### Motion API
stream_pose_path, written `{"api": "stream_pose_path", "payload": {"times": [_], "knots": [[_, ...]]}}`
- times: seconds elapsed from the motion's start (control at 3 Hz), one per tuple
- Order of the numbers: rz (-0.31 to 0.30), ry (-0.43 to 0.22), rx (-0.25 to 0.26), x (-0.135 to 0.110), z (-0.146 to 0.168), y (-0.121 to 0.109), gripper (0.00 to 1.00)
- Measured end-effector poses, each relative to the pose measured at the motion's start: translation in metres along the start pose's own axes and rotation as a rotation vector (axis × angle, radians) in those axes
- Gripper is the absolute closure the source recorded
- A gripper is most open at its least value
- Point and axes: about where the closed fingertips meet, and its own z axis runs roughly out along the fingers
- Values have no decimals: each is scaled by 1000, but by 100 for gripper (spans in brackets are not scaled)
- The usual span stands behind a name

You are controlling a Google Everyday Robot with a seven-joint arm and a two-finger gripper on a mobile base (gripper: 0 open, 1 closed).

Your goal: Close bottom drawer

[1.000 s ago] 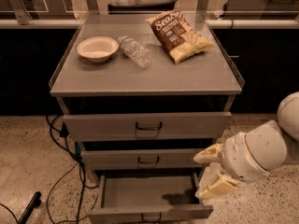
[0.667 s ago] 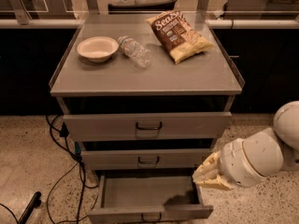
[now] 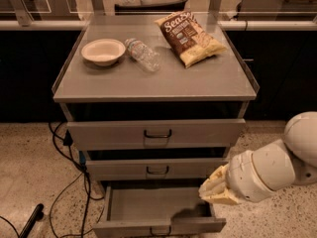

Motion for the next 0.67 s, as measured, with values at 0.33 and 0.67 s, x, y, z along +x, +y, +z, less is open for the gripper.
{"api": "stream_pose_path", "payload": {"times": [0.33,0.67], "knots": [[11,-61,-18,15,45,4,100],[15,-125,-6,45,89,-7,100]]}}
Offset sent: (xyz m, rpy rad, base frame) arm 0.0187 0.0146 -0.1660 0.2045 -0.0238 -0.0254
